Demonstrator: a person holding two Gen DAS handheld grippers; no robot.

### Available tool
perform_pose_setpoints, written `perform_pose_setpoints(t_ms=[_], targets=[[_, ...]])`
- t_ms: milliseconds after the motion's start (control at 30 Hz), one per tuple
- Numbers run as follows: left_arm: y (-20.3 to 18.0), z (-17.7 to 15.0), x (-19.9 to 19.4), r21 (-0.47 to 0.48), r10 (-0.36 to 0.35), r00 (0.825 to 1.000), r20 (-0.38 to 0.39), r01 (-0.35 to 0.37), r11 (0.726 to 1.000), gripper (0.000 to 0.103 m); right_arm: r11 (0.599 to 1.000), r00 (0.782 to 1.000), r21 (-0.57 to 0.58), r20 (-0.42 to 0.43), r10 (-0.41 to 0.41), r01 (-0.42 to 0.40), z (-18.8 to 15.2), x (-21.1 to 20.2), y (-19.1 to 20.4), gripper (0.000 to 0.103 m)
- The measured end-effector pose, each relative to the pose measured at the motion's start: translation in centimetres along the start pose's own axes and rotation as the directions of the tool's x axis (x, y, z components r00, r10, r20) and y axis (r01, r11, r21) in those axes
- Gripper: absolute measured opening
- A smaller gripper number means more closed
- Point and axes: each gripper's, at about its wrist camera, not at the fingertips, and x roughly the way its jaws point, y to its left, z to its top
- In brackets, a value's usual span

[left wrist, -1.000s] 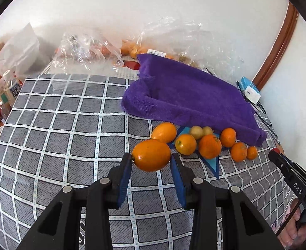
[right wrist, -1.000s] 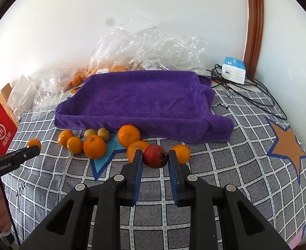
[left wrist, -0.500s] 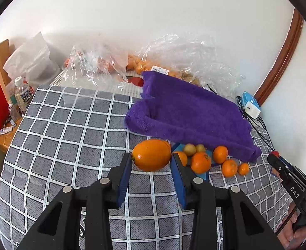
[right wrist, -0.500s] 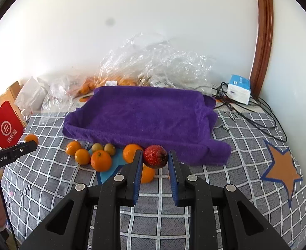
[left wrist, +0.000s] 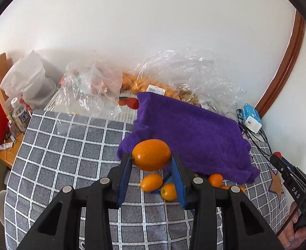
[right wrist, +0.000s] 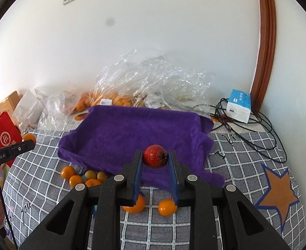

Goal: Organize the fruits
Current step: 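Lift the kumquat with the left tool while the right tool carries the red fruit over the towel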

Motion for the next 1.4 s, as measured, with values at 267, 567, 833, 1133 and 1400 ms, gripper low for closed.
perform_pose_setpoints(t_ms=[267, 567, 833, 1133, 1400], targets=[[-0.9, 2.6, 1.1, 0.013, 0.004, 1.000, 0.012, -0.004, 1.000, 0.036, 1.000, 1.000, 0.007, 0.012, 0.000, 0.000, 2.2, 1.6, -1.0, 0.024], [-1.7, 5.8, 3.3, 0.026, 0.012, 0.999, 0.031, -0.013, 1.000, 0.036, 1.000, 1.000, 0.015, 0.017, 0.002, -0.002, 4.2, 4.2, -1.7, 0.024], [-2.5, 7.6, 6.1, 0.037, 0.004, 1.000, 0.025, -0.004, 0.999, 0.036, 1.000, 1.000, 0.025, 0.005, -0.006, 0.006, 5.2, 6.9, -2.4, 0.024], [-3.0, 8.5, 9.6, 0.040, 0.015, 1.000, 0.003, -0.015, 0.999, 0.036, 0.999, 1.000, 0.043, -0.011, -0.022, 0.022, 6.3, 9.9, -3.7, 0.024], [-2.5, 8.6, 12.7, 0.034, 0.018, 0.999, -0.031, -0.017, 0.999, 0.036, 0.998, 0.998, 0.048, -0.050, -0.028, 0.030, 6.0, 13.1, -3.9, 0.024]])
